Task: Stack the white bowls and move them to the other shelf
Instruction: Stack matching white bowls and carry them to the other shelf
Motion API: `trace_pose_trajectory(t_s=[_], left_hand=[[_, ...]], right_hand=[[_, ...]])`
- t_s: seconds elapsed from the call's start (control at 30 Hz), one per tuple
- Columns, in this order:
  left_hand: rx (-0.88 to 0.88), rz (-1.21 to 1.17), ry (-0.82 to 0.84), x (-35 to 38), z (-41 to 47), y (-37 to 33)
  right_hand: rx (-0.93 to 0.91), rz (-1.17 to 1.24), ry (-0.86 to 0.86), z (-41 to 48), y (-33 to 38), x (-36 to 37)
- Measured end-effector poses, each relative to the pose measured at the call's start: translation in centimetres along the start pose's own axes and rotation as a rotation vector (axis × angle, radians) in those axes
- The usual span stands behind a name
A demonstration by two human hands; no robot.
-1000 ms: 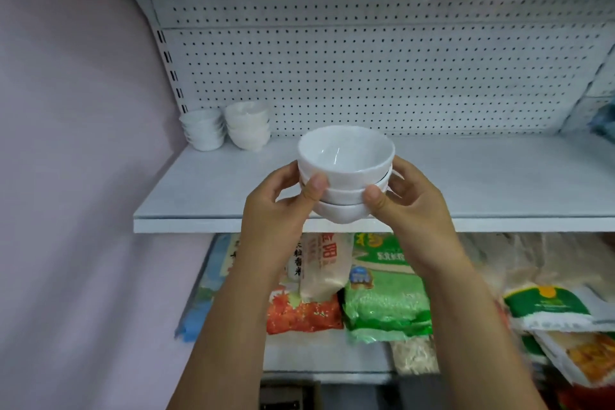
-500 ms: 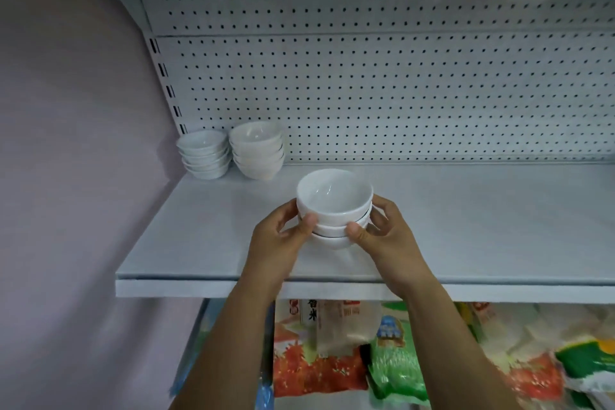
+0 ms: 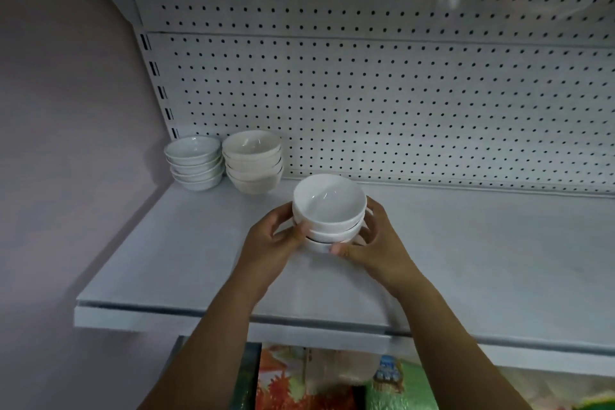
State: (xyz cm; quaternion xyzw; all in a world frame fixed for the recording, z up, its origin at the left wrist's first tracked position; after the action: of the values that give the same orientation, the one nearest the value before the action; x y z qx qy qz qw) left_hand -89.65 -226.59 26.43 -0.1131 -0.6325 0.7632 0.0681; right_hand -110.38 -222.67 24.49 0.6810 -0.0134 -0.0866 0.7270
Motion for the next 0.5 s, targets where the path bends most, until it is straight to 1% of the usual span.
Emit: trace_pose_trajectory(t_s=[0.07,0.13,0.2,0.27,0.33,0.4,0.5], left_hand=[[-0.012,0.012,0.006,0.0,0.8,0.5],[-0.034,0.017,0.032,-0.1,1.6,0.7],[-0.026,0.047,0.057,-0.5,2.0,0.6],[-0.002,0.151,0.033,-0.8,2.3,0.9],[0.002,0.357,-0.087,-1.1,2.0,1.7],[0.023,0.623,-0.204,-1.4,1.4,2.9],[0.049,0.955,-0.198,-1.2,0.4,4.4]], right_hand=[[-0.037,-0.099,-0.009,1.1,0.1,0.1],[-0.061,-0.151,-0.054,2.1,0.2,0.4],[-0.067,-0.149,-0.076,2.9,-0.1,0.6],[-0.062,-0.143,-0.083,3.7,-0.3,0.5],[-0.063,-0.141,-0.088,4.4,-0.4,0.5],[-0.066,-0.147,-0.103,5.4,-0.5,0.6],[-0.065,-0.190,-0.134,7.0,-0.4,0.9]])
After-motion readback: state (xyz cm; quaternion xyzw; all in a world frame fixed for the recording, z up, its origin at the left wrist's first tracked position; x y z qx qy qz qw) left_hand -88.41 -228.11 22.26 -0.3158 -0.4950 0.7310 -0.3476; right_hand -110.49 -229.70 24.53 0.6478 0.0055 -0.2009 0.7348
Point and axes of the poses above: each hand's wrist, its own z-axis towards the middle knuckle, its own x-axis out of the palm, y = z × x, the point moved 2 cm from there along z, towards the middle knuckle, and after that the axes turned 5 degrees about x, right-handed, at the moved point
